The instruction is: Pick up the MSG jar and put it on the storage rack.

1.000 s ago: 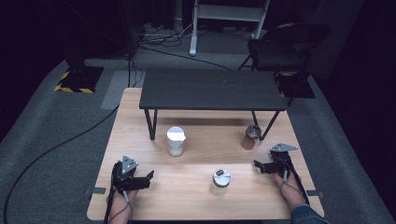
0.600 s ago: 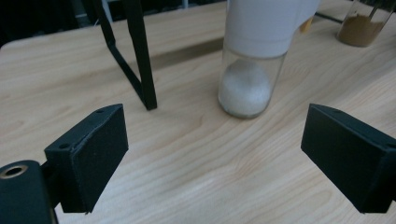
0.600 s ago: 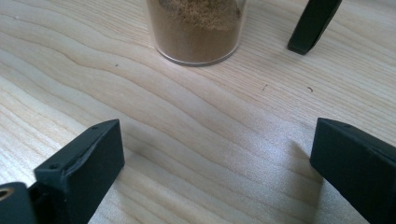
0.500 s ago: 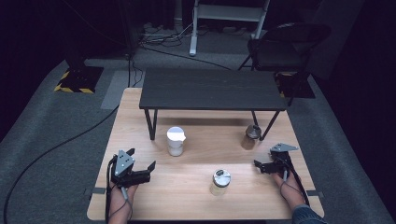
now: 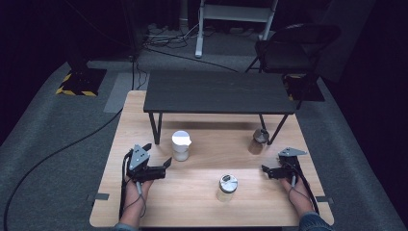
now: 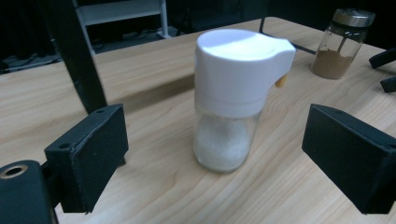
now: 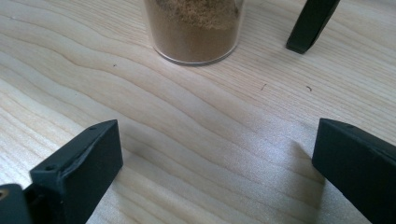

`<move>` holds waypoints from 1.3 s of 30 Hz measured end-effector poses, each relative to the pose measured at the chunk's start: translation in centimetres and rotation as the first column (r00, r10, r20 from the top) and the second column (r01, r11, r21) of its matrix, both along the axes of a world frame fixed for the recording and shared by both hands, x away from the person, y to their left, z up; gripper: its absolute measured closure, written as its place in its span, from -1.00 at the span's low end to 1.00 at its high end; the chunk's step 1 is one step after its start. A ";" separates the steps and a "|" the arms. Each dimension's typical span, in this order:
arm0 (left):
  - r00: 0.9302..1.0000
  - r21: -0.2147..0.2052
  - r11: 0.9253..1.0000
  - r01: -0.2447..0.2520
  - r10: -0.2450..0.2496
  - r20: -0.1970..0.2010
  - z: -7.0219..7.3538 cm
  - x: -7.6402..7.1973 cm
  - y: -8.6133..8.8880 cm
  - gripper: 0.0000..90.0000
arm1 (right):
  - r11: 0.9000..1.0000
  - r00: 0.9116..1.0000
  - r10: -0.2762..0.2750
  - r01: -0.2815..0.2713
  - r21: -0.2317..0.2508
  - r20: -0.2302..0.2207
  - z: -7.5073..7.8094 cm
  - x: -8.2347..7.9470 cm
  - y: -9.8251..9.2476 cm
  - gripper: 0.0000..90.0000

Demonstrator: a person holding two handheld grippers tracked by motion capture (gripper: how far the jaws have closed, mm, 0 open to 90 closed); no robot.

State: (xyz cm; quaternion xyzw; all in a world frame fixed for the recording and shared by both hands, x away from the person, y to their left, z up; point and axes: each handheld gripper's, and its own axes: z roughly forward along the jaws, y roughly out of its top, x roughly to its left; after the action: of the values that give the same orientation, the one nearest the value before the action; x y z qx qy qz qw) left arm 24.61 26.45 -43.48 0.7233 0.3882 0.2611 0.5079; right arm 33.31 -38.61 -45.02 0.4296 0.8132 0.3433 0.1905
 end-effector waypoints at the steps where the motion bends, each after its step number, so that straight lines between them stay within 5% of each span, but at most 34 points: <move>1: 1.000 0.000 1.000 0.000 0.000 0.000 0.0 0.0 0.0 -0.85 | 1.000 1.000 0.000 0.000 0.000 0.000 0.0 0.0 0.0 -0.97; 17: 0.996 -0.011 0.997 0.078 -0.077 0.039 -0.2 3.9 -2.0 -0.80 | 1.000 1.000 -0.012 0.012 -0.001 -0.001 0.0 0.0 0.2 -0.99; 30: 0.995 -0.032 0.994 0.101 -0.100 0.021 -1.2 5.9 -3.1 -0.80 | 1.000 1.000 -0.016 0.016 -0.001 -0.001 0.0 0.0 0.2 -0.99; 39: 0.994 -0.001 0.994 0.109 -0.109 -0.018 -1.6 6.8 -3.8 -0.82 | 1.000 1.000 -0.016 0.016 -0.001 -0.001 0.0 0.0 0.2 -0.99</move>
State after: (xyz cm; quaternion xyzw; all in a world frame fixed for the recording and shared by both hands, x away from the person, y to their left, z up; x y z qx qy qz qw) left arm 31.41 22.61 -45.03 0.7458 0.3527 0.2266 0.5178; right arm 33.27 -38.38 -45.02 0.4361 0.8101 0.3410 0.1929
